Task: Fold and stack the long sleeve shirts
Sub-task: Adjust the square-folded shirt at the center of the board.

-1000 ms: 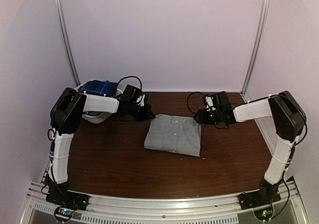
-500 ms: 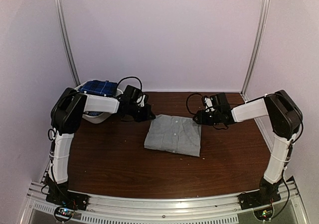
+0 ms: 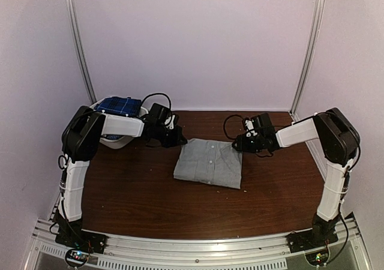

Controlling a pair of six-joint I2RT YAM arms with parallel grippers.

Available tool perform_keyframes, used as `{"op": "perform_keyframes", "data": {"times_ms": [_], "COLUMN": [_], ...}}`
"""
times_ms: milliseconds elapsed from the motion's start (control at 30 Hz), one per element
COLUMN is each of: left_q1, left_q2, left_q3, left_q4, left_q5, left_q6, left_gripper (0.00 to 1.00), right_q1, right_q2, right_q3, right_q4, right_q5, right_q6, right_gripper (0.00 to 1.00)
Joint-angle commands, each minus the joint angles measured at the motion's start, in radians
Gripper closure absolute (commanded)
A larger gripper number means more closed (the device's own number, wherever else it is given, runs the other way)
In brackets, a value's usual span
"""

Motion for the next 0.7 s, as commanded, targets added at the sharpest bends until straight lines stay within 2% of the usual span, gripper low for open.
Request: {"op": "perform_keyframes", "data": {"times_ms": [0, 167, 267, 333, 667], "left_q1": [-0.005, -0.005, -0.005, -0.005, -0.015], "left_q2": [0.016, 0.016, 0.017, 0.017, 0.006], "left_q3": [0.026, 0.027, 0.026, 0.026, 0.029], "left_q4": [0.011, 0.011, 0.011, 0.01, 0.014], "left_q5": [0.019, 0.023, 0.023, 0.025, 0.024], "left_q6": [-0.006, -0.002, -0.003, -0.002, -0.004], "left_gripper": [1.0, 1.0, 1.0, 1.0, 1.0], "right_q1": [-0.006, -0.003, 0.0, 0.005, 0.035], "right_q2": [0.016, -0.021, -0.063, -0.091, -0.2], "right_q3": [0.031, 0.032, 0.031, 0.031, -0.004], "right_q4": [-0.001, -0.018, -0.042, -0.067, -0.202], "right_q5": [0.013, 0.021, 0.03, 0.042, 0.115], "right_q6": [-0.004, -0.004, -0.006, -0.007, 0.017], "right_gripper": [0.58, 0.78, 0.94, 1.0, 1.0]}}
